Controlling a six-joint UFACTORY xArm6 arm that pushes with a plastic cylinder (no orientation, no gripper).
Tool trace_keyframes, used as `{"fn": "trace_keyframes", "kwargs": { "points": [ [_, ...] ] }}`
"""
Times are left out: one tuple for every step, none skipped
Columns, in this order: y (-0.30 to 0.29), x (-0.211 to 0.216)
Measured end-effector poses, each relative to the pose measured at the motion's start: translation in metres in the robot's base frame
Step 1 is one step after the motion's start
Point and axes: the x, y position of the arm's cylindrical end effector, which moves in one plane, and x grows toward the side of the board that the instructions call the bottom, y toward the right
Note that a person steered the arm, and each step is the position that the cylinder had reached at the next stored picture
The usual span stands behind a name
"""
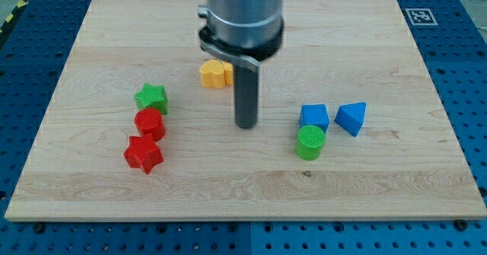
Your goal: Move the green circle into the bottom side of the yellow heart
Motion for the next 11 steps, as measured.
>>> {"fn": "trace_keyframes", "kwargs": {
  "points": [
    [0.031, 0.044],
    [0.07, 0.078],
    [0.105, 0.072],
    [0.11, 0.044],
    [0.084, 0.039],
    [0.039, 0.039],
    [0.009, 0.026],
    [0.009, -0.003],
    [-0.007, -0.034],
    [-0.034, -0.057],
    [-0.051, -0.081]
  ]
}}
